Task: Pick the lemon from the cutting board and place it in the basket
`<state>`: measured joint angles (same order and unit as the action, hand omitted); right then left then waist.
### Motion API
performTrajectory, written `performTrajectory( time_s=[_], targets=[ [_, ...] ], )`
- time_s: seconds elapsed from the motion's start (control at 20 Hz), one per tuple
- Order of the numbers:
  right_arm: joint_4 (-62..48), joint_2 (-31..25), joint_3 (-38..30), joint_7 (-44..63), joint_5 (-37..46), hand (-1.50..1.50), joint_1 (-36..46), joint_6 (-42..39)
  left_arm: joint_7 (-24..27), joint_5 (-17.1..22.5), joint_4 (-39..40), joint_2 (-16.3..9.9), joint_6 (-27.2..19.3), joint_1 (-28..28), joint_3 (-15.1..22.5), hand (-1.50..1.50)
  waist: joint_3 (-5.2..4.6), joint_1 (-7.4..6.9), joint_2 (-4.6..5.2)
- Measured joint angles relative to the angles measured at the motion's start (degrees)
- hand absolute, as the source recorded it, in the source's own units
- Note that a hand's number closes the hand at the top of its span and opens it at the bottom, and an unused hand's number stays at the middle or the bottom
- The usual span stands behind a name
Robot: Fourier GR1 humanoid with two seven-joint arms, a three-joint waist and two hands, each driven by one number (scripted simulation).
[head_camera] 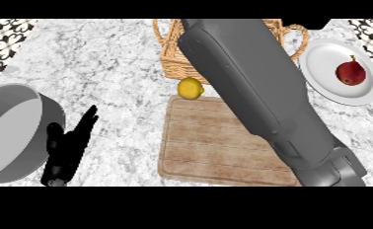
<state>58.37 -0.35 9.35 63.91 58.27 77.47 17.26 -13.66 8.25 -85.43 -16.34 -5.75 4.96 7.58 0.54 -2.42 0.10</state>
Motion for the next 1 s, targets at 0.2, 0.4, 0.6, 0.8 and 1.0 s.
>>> performTrajectory(
  time_s=[0.2,0.4,0.6,0.8,1.0],
  targets=[
    [-4.0,0.0,-2.2,-2.2,-1.4,1.5,-0.3,3.1,-0.5,0.1,-0.1,0.0,0.3,0.1,-0.3,0.0,0.02,0.26,0.05],
    [-5.8,0.1,-6.1,-5.3,-4.1,1.5,-1.9,8.4,0.3,-0.4,-0.3,0.1,0.3,0.6,-0.3,0.0,0.07,0.31,0.18],
    [-7.2,0.1,-6.8,-7.1,-7.4,1.5,-4.4,13.6,0.0,0.3,0.6,-0.1,1.3,0.1,-1.2,0.0,0.1,0.54,0.07],
    [-9.7,0.2,-8.0,-10.6,-9.9,1.5,-6.5,17.7,0.5,0.1,0.1,-0.1,1.6,0.8,-1.4,0.0,0.19,0.67,0.0],
    [-13.4,-0.8,-7.4,-10.8,-8.5,1.5,-8.2,19.8,0.7,-0.1,0.3,0.1,1.7,1.0,-1.7,0.0,0.18,1.06,-0.12]
  ],
)
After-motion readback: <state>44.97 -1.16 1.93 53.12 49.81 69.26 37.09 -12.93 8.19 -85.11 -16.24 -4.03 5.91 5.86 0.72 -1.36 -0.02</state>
